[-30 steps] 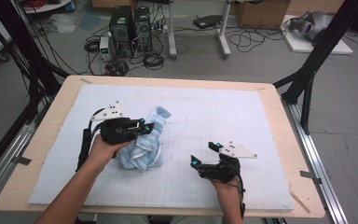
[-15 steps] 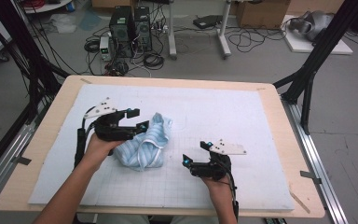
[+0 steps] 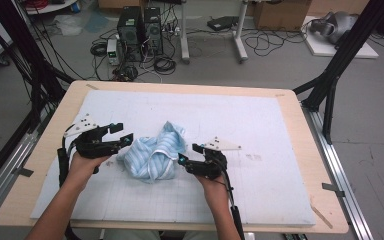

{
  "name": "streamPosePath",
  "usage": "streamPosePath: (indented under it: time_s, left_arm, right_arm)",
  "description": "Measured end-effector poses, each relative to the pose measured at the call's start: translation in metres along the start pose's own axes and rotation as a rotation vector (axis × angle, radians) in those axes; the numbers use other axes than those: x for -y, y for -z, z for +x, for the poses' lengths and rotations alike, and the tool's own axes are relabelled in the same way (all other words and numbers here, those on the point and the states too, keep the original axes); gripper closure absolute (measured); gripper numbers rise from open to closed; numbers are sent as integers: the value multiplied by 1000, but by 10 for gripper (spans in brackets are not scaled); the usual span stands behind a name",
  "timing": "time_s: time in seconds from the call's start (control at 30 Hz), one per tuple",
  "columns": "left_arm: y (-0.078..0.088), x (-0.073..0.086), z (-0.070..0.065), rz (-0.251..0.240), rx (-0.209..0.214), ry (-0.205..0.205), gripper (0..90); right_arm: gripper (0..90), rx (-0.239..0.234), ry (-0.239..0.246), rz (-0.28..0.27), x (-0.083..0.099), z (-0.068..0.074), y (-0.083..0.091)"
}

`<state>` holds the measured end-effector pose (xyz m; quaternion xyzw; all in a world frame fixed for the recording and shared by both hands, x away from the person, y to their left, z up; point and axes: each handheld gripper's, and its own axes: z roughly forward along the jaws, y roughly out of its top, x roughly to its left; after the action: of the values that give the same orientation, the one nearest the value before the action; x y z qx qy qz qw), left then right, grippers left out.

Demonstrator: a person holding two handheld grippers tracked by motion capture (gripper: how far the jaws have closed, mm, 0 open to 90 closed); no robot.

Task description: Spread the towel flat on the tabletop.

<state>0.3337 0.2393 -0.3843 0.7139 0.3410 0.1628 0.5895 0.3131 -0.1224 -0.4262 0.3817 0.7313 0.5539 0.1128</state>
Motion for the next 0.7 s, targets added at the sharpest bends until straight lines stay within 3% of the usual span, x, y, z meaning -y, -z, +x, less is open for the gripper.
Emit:
streamPosePath:
  time_s: [0.07, 0.1, 0.13, 0.23, 0.33, 0.5, 0.7]
  left_arm:
    - [0, 1, 0, 20, 0, -5, 350]
    - [0, 1, 0, 17, 3, -7, 351]
    - [0, 0, -1, 13, 3, -9, 356]
    - [-1, 0, -3, 9, 4, -16, 361]
    - [-2, 1, -3, 23, 7, -17, 361]
    - [-4, 1, -6, 26, 9, -25, 361]
    - [-7, 2, -7, 34, 11, -24, 361]
  right_arm:
    - [558, 15, 16, 22, -4, -1, -7]
    - [681, 20, 22, 29, -5, -2, -8]
    - [839, 40, 61, 34, -7, -4, -6]
    - [861, 66, 100, 36, -8, -5, 1]
    - [865, 104, 122, 30, -10, -11, 19]
    - [864, 184, 87, -15, -7, -38, 66]
    - [864, 260, 67, -10, -2, -57, 91]
